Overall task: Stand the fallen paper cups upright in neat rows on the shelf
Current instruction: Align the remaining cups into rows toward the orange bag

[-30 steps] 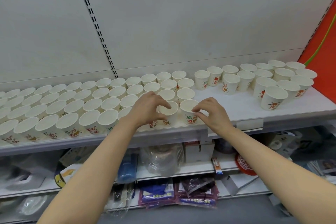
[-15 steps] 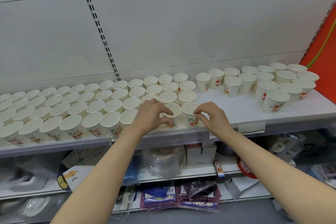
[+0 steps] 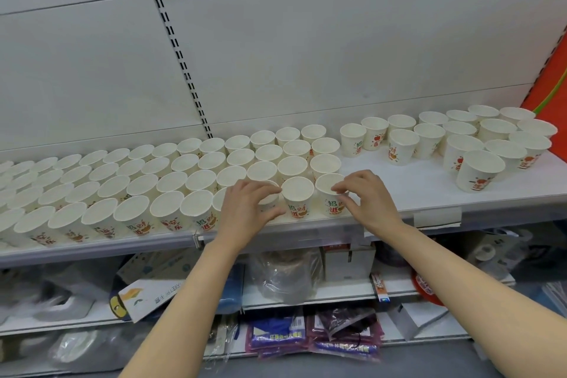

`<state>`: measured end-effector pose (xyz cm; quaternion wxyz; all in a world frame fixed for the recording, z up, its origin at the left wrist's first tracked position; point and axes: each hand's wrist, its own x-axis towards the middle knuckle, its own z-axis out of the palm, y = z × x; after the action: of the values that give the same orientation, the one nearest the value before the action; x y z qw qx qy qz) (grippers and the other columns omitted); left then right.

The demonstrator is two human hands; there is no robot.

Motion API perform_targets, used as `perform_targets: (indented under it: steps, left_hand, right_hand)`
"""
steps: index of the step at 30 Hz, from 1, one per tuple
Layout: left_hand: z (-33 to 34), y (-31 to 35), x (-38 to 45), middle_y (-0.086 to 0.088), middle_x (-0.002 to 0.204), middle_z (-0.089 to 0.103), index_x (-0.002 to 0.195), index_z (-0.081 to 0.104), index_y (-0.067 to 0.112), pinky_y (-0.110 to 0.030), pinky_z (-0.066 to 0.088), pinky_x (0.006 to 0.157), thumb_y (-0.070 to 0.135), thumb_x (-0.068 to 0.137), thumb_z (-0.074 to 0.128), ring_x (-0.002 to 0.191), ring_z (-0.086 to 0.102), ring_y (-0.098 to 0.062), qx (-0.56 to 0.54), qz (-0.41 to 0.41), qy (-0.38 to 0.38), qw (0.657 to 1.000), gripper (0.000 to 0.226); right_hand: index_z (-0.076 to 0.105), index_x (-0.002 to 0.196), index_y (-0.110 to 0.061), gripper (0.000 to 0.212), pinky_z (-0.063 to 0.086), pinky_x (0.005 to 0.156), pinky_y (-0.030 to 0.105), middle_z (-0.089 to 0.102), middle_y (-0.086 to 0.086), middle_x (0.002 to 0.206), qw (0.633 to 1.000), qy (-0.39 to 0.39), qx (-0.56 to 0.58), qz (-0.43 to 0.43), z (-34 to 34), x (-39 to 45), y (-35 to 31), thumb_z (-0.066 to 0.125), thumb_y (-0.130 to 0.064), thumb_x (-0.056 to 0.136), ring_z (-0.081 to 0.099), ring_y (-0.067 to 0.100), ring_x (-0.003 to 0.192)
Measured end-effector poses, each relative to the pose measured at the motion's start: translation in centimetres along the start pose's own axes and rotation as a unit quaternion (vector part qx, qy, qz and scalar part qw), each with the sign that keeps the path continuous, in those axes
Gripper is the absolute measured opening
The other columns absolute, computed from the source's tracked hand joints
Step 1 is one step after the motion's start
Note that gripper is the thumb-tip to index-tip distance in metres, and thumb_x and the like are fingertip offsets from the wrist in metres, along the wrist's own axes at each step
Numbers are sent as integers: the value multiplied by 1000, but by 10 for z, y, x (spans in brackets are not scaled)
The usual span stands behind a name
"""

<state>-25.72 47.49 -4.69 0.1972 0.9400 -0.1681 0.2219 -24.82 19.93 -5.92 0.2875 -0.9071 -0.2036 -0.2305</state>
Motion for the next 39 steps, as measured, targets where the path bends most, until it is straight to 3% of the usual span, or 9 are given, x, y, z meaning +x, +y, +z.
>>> perform_targets:
  steps: [4, 10, 13, 17, 21, 25, 29, 34, 39]
  left_hand:
    - [14, 7, 1, 16, 111, 67, 107, 71, 35, -29, 32, 86, 50, 75, 74, 106, 53, -17, 9, 20, -14, 1000, 36]
    - [27, 26, 13, 17, 107, 67, 94, 74, 36, -31, 31, 87, 47, 79, 72, 106, 50, -15, 10, 2, -8, 1000, 19]
    - [27, 28, 14, 18, 109, 67, 95, 74, 35, -31, 33, 89, 49, 80, 71, 107, 51, -15, 2, -2, -14, 1000, 21]
    - [18, 19, 5, 13, 120, 65, 116, 68, 31, -34, 39, 95, 64, 79, 60, 114, 53, -15, 10, -18, 23, 1000, 50]
    - [7, 12, -16, 7, 132, 60, 129, 60, 26, -34, 29, 104, 70, 84, 41, 122, 52, -17, 104, -69, 5, 992, 66]
    - [12, 18, -27, 8, 135, 58, 134, 53, 26, -36, 24, 111, 72, 85, 28, 127, 47, -14, 115, -68, -44, 990, 72]
    - [10, 26, -14, 6, 155, 33, 147, 38, 26, -38, 16, 117, 76, 86, 20, 145, 22, -15, 98, -72, -38, 992, 80]
    - [20, 62, 36, 9, 162, -8, 152, 2, 42, -51, -2, 119, 78, 86, 12, 148, -16, -20, 83, -46, -137, 986, 76]
    - [43, 71, 60, 6, 162, -10, 151, 2, 42, -63, -1, 114, 82, 83, 13, 148, -15, -30, 127, -58, -237, 961, 80]
  right_hand:
    - [73, 88, -17, 10, 47, 79, 42, 70, -6, 88, 1000, 5, -4, -11, 4, -1, 4, 73, -10, 80, 56, 23, 93]
    - [72, 88, -16, 10, 47, 79, 41, 69, -7, 88, 1000, 9, 0, -18, 5, -1, 4, 72, -9, 81, 55, 23, 93]
    - [72, 91, -16, 9, 48, 79, 42, 69, -5, 90, 1000, 16, 4, -20, 5, -1, 3, 71, -12, 82, 54, 22, 94]
    - [66, 115, -16, 36, 44, 93, 36, 65, -3, 114, 999, 22, 27, 15, 2, -3, -2, 55, -40, 89, 48, 15, 111]
    - [39, 144, -17, 53, 24, 112, 30, 37, -1, 150, 987, -61, 66, 131, 3, 2, -8, 47, -41, 97, 30, 14, 137]
    - [32, 147, -19, 57, 20, 115, 30, 30, -2, 154, 982, -107, 67, 142, 10, 2, -11, 40, -46, 98, 25, 14, 141]
    - [29, 148, -22, 57, 17, 113, 27, 26, -5, 156, 982, -86, 66, 153, 3, 21, -6, 34, -51, 98, 22, 11, 142]
    - [28, 147, -18, 59, 20, 108, 28, 30, -2, 153, 940, -98, 207, 253, 2, 69, 2, 31, -51, 99, 25, 16, 142]
    - [34, 143, -30, 75, 25, 113, 39, 36, -8, 149, 902, -128, 283, 299, 18, 84, 23, 24, -77, 86, 31, 14, 138]
